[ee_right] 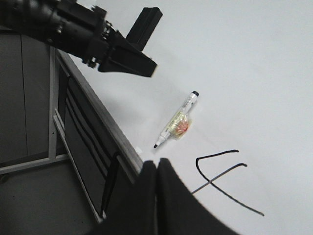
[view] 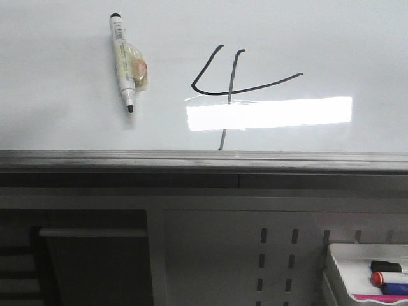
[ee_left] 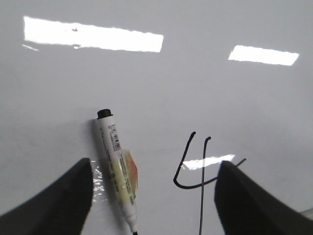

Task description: Write number 4 on whiteboard

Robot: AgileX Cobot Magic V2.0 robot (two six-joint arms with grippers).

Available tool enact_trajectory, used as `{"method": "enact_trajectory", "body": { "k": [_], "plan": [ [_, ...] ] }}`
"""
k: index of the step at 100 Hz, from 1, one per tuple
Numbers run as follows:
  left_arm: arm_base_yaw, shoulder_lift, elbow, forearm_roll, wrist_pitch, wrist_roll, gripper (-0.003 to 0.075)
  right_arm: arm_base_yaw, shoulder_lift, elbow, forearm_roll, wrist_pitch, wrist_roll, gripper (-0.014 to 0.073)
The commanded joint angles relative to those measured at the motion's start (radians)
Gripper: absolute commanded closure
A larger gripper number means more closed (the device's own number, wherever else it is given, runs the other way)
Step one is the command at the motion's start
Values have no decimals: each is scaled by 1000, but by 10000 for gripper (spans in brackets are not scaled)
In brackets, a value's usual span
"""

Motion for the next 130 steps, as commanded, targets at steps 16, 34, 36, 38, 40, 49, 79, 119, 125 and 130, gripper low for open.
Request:
{"method": "enact_trajectory", "body": {
  "k": [16,34,36,38,40,49,79,119,125,130],
  "plan": [
    [-12,-346,208,11,80,43,630,-6,-256,214,23,-207,4,658],
    [-12,-530,327,10,155,43,741,-6,-453,326,23,-228,4,658],
    [-12,-540,333,10,160,43,741,-6,-471,332,23,-221,4,658],
    [-12,-553,337,10,165,43,741,-6,-488,336,23,-214,4,658],
    [-12,-569,343,10,170,43,741,-6,-503,339,23,-205,4,658],
    [-12,-601,355,8,186,43,741,-6,-553,339,23,-183,4,658],
    [-12,-605,357,1,182,43,741,-6,-572,339,23,-190,4,658],
    [11,-653,430,214,118,47,741,-6,-572,339,23,-190,4,658],
    [35,-692,471,370,125,39,741,-6,-572,339,23,-190,4,658],
    [65,-743,511,460,122,4,741,-6,-572,339,23,-190,4,658]
  ]
}}
